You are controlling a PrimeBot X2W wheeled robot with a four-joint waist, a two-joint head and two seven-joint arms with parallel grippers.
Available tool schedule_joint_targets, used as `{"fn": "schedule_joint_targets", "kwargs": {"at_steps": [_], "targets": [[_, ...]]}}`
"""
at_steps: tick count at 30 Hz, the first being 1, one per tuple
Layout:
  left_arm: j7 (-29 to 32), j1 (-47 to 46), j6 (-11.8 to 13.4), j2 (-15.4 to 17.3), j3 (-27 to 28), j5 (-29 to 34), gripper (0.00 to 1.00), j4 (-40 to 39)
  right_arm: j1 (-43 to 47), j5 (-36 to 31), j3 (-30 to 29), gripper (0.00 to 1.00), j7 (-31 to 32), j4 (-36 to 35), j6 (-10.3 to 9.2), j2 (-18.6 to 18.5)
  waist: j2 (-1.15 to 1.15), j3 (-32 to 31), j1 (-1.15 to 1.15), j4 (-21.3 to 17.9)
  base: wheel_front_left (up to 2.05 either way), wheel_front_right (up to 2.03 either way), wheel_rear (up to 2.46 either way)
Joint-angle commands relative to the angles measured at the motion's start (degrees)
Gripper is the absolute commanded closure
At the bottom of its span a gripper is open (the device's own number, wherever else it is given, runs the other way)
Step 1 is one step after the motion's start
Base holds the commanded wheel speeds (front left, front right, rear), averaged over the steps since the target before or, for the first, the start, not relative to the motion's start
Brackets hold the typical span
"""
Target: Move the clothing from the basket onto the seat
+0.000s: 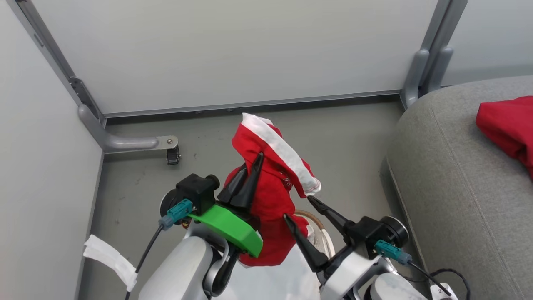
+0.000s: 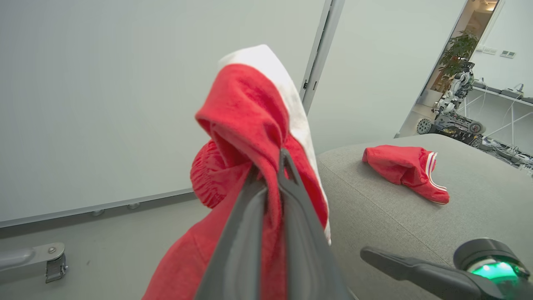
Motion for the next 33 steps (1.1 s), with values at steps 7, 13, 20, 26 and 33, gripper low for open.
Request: {"fn": "schedule_joint_targets", "kwargs": {"at_steps": [7, 13, 20, 26, 33], "targets": [[-0.1, -1.1, -0.2, -1.2, -3.8, -1.1, 1.00, -0.3, -6.9, -0.9, 4.6, 0.00, -0.3, 5.7, -0.04, 0.1, 0.00, 0.6, 0.01, 3.7, 0.00, 0.00, 0.00], [-0.1, -1.8, -0.2, -1.7, -6.8, -2.0, 1.00, -0.4, -9.7, -2.6, 3.8, 0.00, -0.3, 12.0, -0.04, 1.1, 0.00, 1.0, 0.01, 5.9, 0.00, 0.00, 0.00], [-0.1, -1.0, -0.2, -1.9, -6.8, -2.9, 0.97, 0.2, -8.9, 1.2, 5.4, 1.00, -0.3, 11.4, -0.04, 1.1, 0.00, 1.0, 0.01, 5.8, 0.00, 0.00, 0.00], [-0.1, 1.3, -0.2, -1.2, -4.3, -0.9, 0.00, 1.1, -6.7, 1.4, 2.8, 1.00, -0.3, 9.5, -0.04, 1.1, 0.00, 1.1, 0.01, 1.3, 0.00, 0.00, 0.00], [0.0, 3.8, -0.2, -0.3, -2.3, 0.8, 0.00, 1.4, -4.1, 0.9, 0.0, 1.00, -0.3, 7.4, -0.04, 1.1, 0.00, 2.0, 0.01, -8.0, 0.00, 0.00, 0.00]]}}
